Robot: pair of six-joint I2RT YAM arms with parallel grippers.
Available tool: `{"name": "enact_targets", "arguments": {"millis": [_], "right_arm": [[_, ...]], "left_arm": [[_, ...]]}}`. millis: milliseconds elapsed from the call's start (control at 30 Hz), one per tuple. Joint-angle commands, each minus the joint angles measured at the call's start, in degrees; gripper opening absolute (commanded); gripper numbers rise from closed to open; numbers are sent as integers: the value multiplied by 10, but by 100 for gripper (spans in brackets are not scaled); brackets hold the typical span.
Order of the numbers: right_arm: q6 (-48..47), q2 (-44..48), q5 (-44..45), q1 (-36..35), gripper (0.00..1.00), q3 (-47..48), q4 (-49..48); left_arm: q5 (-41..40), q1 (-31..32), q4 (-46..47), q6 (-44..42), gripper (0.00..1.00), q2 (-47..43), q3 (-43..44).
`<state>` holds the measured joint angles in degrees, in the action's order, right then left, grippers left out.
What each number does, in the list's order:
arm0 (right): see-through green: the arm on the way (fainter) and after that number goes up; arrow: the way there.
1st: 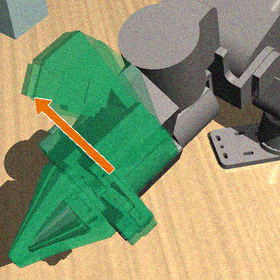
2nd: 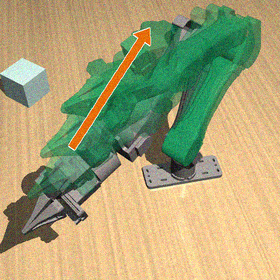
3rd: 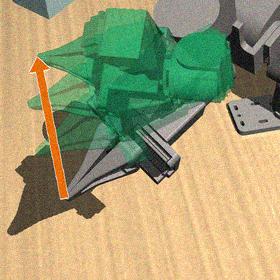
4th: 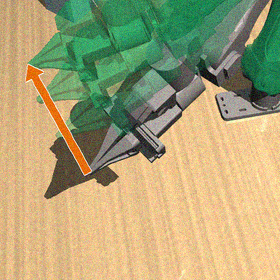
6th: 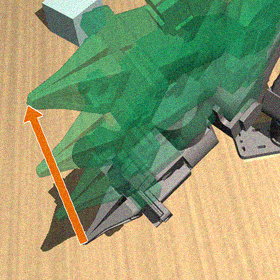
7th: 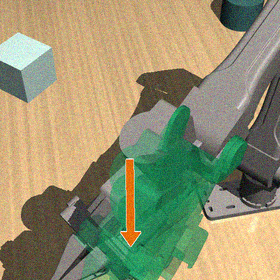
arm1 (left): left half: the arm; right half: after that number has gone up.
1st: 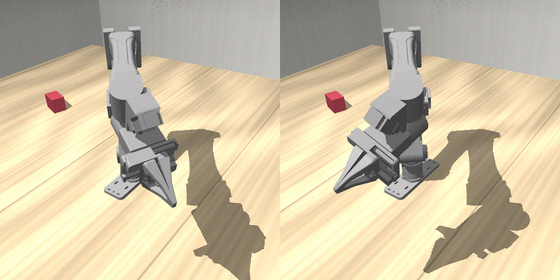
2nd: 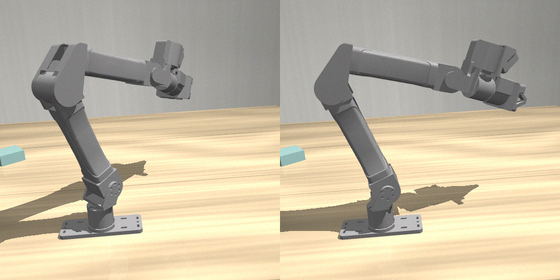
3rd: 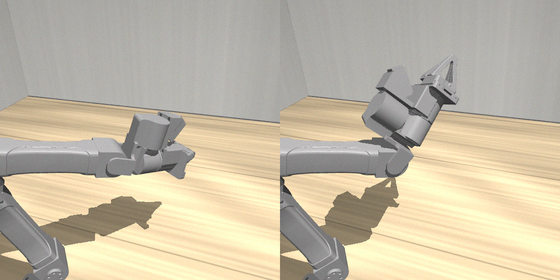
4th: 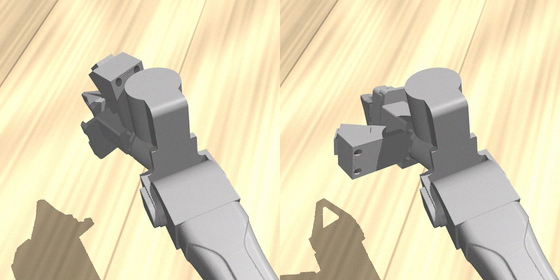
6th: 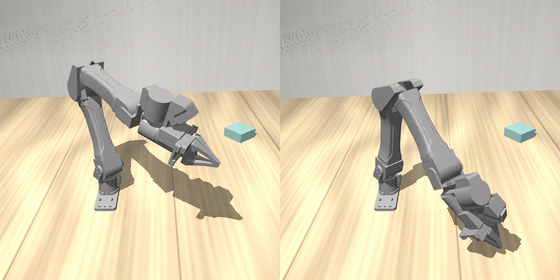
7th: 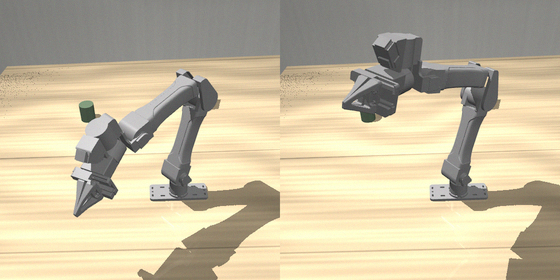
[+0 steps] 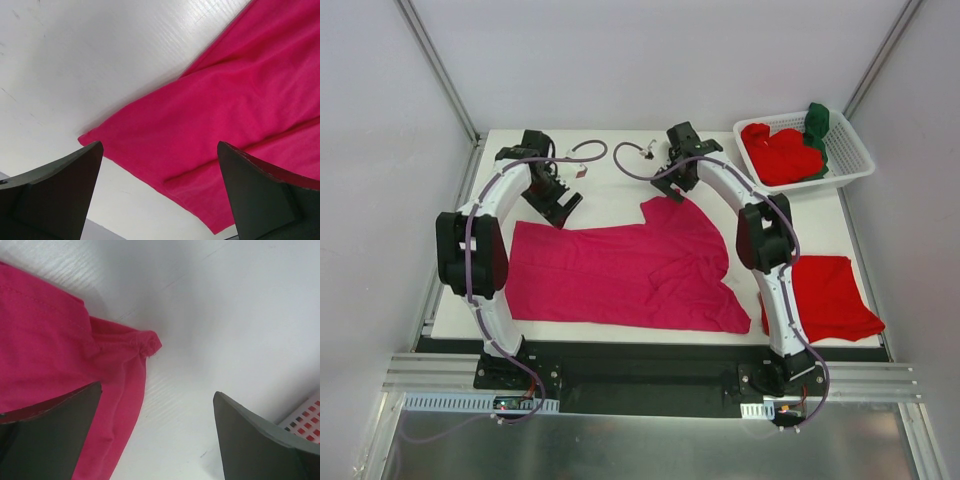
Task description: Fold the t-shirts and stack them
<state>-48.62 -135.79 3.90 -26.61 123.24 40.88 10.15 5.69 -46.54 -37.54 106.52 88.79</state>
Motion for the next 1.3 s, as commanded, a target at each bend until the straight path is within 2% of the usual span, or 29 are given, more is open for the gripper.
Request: {"name": "enact_targets", "arguments": {"millis": [0,533,833,1067,1267], "right_arm": [[17,-17,8,-1,97,18,-24],[6,-20,38,-12,98,14,-40],[51,10,23,3,98,38,-58],[67,10,8,14,98,57,-93],[74,-6,-3,14,98,62,-83]], "left_arm": [[-11,4,-11,-17,99,-11,2],[-13,21,-18,-23,99,4,24],[-16,22,-18,-25,99,7,21],[-18,27,-18,-26,100,11,26],[-22,34,-18,-29,99,14,29]]}}
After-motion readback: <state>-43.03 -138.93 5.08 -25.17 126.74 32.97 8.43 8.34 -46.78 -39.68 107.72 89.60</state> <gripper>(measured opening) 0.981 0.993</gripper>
